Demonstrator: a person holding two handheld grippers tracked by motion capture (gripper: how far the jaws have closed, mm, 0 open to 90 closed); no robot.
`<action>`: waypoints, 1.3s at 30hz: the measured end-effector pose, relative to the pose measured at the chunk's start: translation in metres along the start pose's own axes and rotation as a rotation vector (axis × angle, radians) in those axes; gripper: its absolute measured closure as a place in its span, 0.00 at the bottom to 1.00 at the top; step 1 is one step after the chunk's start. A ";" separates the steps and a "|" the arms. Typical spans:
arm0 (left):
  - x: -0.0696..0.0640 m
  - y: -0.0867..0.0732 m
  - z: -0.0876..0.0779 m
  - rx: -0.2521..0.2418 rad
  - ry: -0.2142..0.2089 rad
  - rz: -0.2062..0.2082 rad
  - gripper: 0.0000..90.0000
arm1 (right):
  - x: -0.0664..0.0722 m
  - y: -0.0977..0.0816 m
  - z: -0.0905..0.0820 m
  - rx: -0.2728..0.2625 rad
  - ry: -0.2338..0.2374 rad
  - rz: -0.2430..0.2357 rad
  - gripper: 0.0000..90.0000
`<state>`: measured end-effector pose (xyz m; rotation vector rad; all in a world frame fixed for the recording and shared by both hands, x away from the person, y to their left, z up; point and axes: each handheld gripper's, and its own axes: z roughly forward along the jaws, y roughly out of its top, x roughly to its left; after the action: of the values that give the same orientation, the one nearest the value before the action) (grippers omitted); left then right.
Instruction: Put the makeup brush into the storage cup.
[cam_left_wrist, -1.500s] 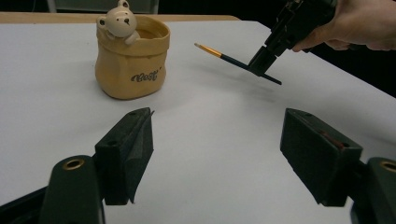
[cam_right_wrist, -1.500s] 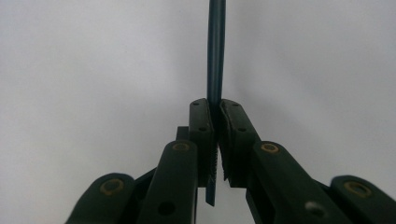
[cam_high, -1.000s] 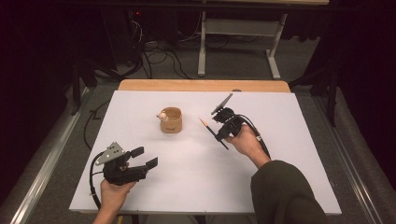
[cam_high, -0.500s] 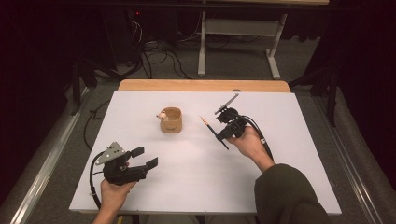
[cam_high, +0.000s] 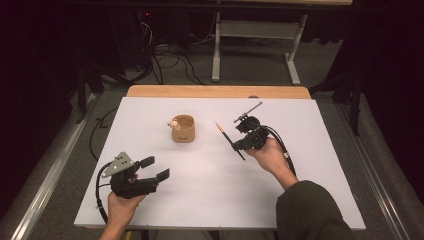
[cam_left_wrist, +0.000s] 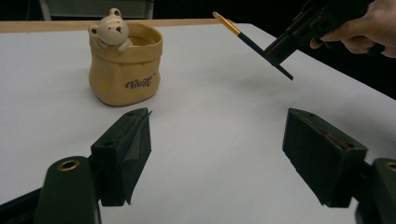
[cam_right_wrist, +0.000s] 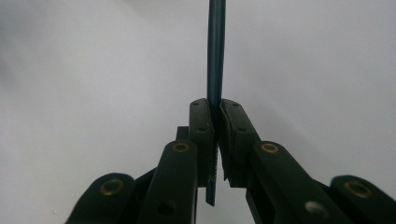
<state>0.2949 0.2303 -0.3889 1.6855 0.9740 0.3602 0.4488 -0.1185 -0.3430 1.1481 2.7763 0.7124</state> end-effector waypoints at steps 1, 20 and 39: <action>0.000 0.000 0.000 0.003 -0.003 -0.003 0.26 | -0.001 -0.001 0.000 -0.013 0.002 -0.019 0.96; 0.002 -0.001 0.002 0.033 -0.032 -0.040 0.26 | 0.003 -0.018 -0.011 -0.096 0.037 -0.004 0.96; -0.001 -0.001 0.006 0.050 -0.048 -0.016 0.27 | 0.008 -0.042 -0.023 -0.181 0.066 -0.011 0.96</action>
<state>0.2975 0.2259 -0.3920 1.7226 0.9678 0.2854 0.4103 -0.1482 -0.3398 1.0927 2.6996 0.9936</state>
